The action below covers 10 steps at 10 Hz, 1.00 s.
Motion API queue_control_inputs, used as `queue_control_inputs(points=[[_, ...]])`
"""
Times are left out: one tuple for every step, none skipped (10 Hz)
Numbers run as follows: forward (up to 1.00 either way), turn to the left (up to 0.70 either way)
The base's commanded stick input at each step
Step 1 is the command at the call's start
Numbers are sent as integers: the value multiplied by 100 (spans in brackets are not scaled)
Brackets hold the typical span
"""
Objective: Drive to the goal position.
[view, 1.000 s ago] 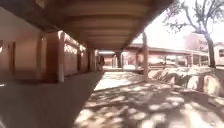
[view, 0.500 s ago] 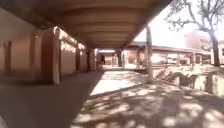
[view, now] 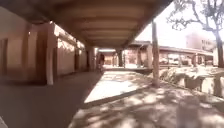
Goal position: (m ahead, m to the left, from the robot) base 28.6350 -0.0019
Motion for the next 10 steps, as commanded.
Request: queue_control_inputs(points=[[85, 0], [85, 0], [85, 0], [85, 0], [85, 0], [85, 0], [85, 0], [85, 0], [85, 0], [85, 0]])
